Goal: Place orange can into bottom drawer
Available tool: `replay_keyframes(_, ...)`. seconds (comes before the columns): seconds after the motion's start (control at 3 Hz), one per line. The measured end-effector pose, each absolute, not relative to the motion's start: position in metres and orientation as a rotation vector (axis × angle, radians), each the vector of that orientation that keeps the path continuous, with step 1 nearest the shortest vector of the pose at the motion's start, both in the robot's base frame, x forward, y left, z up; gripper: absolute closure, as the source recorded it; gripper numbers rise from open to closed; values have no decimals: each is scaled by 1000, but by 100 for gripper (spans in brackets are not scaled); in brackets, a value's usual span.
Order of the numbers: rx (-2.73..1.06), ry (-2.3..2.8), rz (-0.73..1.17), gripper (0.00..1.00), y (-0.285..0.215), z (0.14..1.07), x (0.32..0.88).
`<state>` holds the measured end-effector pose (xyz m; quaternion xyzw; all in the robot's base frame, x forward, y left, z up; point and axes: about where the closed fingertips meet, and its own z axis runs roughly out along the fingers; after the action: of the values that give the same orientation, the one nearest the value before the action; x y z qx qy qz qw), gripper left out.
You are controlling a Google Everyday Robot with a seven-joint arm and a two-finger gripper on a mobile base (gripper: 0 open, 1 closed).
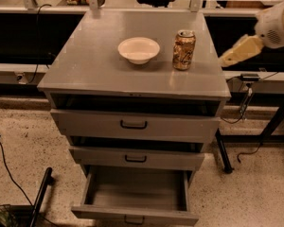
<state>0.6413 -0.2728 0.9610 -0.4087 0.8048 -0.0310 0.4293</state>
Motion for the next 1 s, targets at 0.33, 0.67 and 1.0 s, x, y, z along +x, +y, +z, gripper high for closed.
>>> replay_keyframes(0.33, -912, 1888, 128, 0, -228, 957, 665)
replay_keyframes(0.67, -826, 1798, 309, 0, -190, 956, 684)
replay_keyframes(1.0, -750, 1748, 421, 0, -169, 946, 697)
